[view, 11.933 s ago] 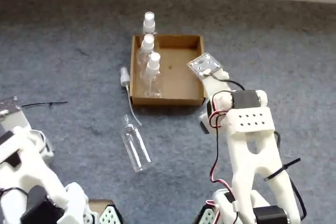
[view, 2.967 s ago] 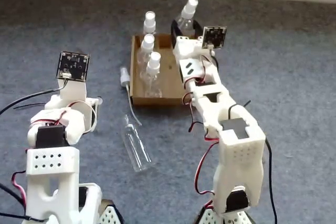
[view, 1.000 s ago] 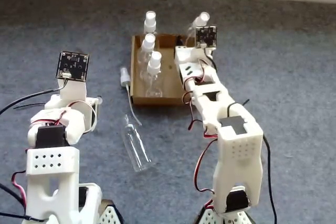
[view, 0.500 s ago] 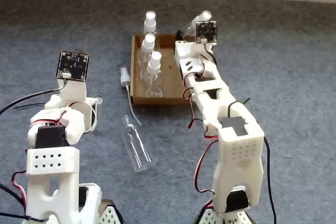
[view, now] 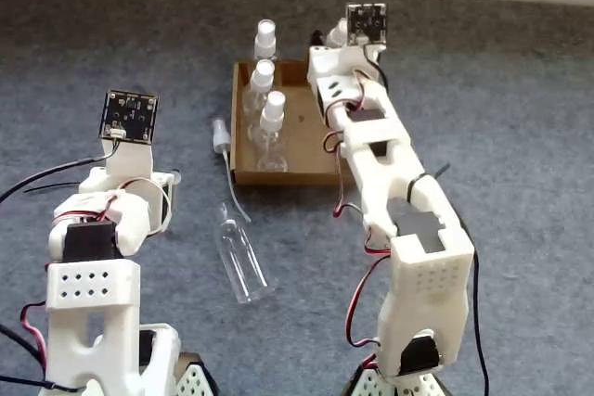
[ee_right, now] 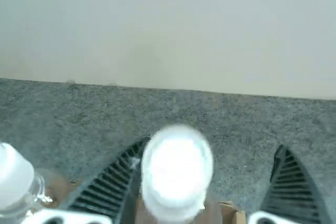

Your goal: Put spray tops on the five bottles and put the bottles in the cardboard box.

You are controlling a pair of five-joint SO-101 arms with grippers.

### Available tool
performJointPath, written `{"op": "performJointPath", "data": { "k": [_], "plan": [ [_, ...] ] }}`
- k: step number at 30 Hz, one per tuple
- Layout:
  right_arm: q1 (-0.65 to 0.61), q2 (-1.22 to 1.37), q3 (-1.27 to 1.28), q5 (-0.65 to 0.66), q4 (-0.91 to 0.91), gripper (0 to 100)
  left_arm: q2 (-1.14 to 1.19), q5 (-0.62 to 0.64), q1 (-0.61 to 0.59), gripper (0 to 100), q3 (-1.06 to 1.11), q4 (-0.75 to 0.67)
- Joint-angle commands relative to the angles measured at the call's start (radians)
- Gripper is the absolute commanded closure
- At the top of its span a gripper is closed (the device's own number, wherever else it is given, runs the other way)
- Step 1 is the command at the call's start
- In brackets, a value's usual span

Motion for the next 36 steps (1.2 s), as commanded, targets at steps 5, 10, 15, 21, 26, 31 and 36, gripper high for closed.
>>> {"op": "performJointPath", "data": {
  "k": [5,10,15,21,26,31,36],
  "plan": [
    [0.013,-0.070,-0.248,0.009,0.191,69.3,-0.021,-0.011,-0.008,83,-0.012,-0.020],
    [0.013,-0.073,-0.335,0.009,0.257,69.3,-0.021,-0.011,-0.008,83,-0.012,-0.020],
    [0.012,-0.074,-0.432,0.009,0.351,69.3,-0.021,-0.011,-0.008,83,-0.012,-0.020],
    [0.012,-0.074,-0.587,0.009,0.490,69.3,-0.021,-0.009,-0.008,83,-0.012,-0.020],
    [0.010,-0.074,-0.769,0.009,0.722,69.4,-0.021,-0.009,-0.008,83,-0.010,-0.020],
    [-0.045,-0.074,-0.986,0.011,1.122,69.5,-0.021,-0.009,-0.010,83,-0.007,-0.020],
    [-0.120,-0.071,-1.185,0.014,1.531,69.5,-0.021,-0.008,-0.059,83,-0.012,-0.020]
  ]
}}
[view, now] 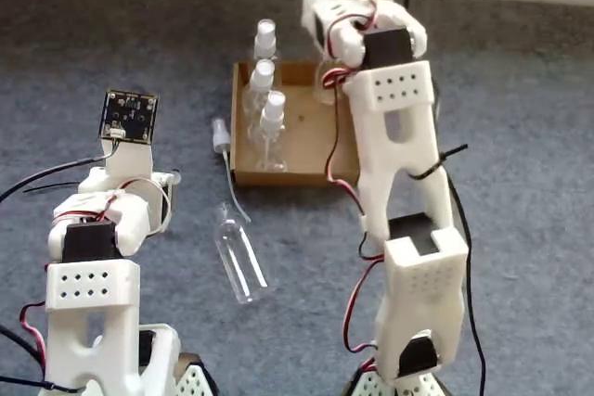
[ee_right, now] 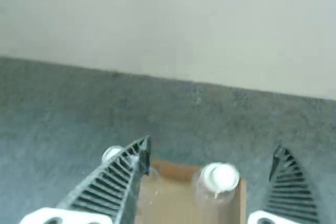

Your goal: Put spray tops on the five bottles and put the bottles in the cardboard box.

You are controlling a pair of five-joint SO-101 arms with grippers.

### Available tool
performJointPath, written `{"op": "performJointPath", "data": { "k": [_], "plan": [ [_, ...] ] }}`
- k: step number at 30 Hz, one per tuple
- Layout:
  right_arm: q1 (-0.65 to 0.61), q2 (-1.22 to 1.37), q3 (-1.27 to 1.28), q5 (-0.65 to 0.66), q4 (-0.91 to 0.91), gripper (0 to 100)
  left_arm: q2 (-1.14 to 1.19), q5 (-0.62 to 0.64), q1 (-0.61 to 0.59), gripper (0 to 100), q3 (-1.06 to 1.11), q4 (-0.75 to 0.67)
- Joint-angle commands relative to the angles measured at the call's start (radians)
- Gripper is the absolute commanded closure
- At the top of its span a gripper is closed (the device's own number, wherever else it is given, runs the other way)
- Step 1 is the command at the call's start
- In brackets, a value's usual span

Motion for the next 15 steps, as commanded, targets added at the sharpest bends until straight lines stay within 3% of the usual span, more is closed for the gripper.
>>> {"op": "performJointPath", "data": {
  "k": [1,6,10,15],
  "plan": [
    [-0.061,-0.071,-0.171,0.011,0.295,69.5,-0.021,-0.008,-0.090,83,-0.015,-0.021],
    [-0.188,-0.071,-0.237,0.005,0.575,69.5,-0.018,-0.012,-0.219,83,-0.071,-0.034],
    [-0.271,-0.076,-0.232,-0.046,0.573,74.6,0.073,-0.040,-0.308,83,-0.176,-0.026],
    [-0.372,-0.084,-0.154,-0.048,0.575,77.8,0.407,-0.140,-0.417,83,-0.484,0.095]
  ]
}}
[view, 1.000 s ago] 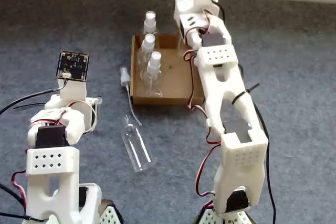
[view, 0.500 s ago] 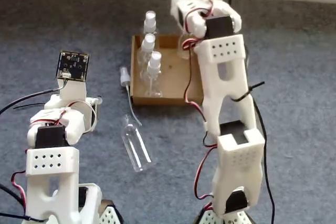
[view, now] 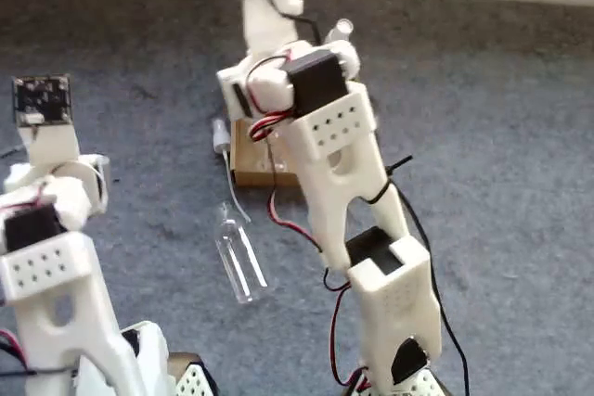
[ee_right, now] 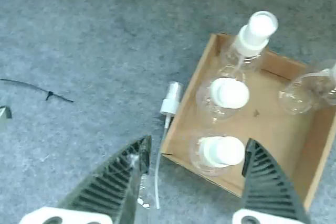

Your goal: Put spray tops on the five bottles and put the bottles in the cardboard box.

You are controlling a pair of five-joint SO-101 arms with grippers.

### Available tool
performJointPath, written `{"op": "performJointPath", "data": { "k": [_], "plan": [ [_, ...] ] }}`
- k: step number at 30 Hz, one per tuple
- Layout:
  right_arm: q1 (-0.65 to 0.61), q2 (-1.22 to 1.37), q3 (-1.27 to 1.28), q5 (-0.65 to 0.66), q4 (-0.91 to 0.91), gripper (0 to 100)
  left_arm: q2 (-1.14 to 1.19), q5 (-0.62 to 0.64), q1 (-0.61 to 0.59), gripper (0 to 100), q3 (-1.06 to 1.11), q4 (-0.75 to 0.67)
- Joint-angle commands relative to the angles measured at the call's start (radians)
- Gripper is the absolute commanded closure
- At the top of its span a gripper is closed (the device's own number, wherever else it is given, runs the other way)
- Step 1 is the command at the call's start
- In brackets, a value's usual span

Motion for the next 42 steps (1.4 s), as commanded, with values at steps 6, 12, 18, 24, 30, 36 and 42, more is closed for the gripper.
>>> {"op": "performJointPath", "data": {
  "k": [6,12,18,24,30,36,42],
  "plan": [
    [-0.131,-0.283,0.430,-0.006,0.021,77.6,0.650,-0.127,-0.223,83,-0.803,0.256],
    [-0.251,-0.582,0.918,0.066,-0.021,71.7,0.958,-0.129,-0.245,83,-1.199,0.393],
    [-0.318,-0.720,1.472,0.057,-0.410,66.8,1.142,-0.124,-0.229,83,-1.382,0.473],
    [-0.341,-0.720,1.616,0.055,-0.615,60.4,1.199,-0.124,-0.225,83,-1.385,0.471],
    [-0.360,-0.702,1.623,0.057,-0.742,60.4,1.202,-0.124,-0.170,83,-1.380,0.473],
    [-0.372,-0.512,1.612,0.055,-0.756,60.5,1.198,-0.123,-0.137,83,-1.380,0.473],
    [-0.374,-0.398,1.552,0.002,-0.797,62.1,1.204,-0.123,-0.137,83,-1.380,0.473]
  ]
}}
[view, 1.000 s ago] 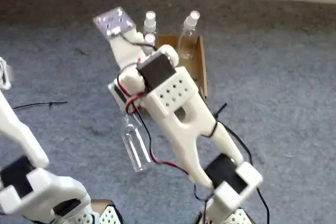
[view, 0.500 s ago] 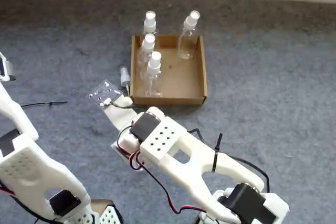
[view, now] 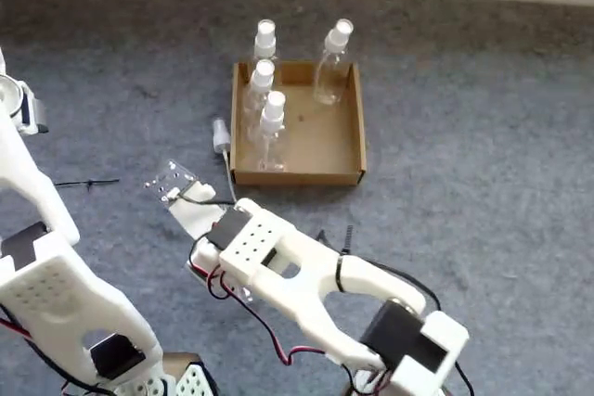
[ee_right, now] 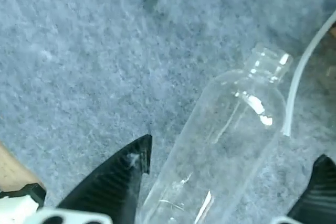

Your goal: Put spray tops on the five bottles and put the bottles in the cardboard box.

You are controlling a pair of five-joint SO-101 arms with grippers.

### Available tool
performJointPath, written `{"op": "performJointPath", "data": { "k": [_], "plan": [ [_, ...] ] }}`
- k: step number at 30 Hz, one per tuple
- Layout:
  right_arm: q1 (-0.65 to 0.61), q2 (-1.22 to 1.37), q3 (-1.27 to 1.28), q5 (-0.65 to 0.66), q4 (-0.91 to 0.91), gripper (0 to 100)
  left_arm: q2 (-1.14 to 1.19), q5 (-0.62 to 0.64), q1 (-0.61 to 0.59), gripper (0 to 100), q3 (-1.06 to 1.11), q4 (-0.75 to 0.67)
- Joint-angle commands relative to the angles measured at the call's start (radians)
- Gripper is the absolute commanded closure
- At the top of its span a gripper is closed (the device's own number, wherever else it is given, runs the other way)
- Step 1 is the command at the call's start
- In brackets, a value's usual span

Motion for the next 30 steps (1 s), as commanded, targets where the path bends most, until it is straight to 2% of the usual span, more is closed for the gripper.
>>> {"op": "performJointPath", "data": {
  "k": [1,6,10,15,18,22,25,30],
  "plan": [
    [0.008,0.033,-0.074,-0.037,-0.024,64.2,-0.012,-0.002,0.021,83,-0.047,0.006],
    [0.028,0.096,-0.087,-0.041,-0.016,81.7,-0.013,-0.003,0.024,83,-0.047,0.005],
    [0.058,0.036,-0.085,-0.035,0.018,93.3,-0.010,-0.003,0.025,83,-0.047,0.002],
    [0.087,-0.179,-0.085,-0.032,0.182,94.7,-0.010,0.003,0.079,83,-0.045,0.014],
    [0.157,-0.317,-0.085,0.048,0.329,94.7,-0.016,0.064,0.145,83,-0.048,0.066],
    [0.374,-0.487,-0.085,0.155,0.487,94.7,-0.018,0.110,0.274,83,-0.048,0.114],
    [0.587,-0.585,-0.085,0.292,0.564,94.7,-0.013,0.167,0.369,83,-0.047,0.114],
    [0.963,-0.628,-0.079,0.465,0.553,94.7,-0.007,0.252,0.498,83,-0.045,0.097]
  ]
}}
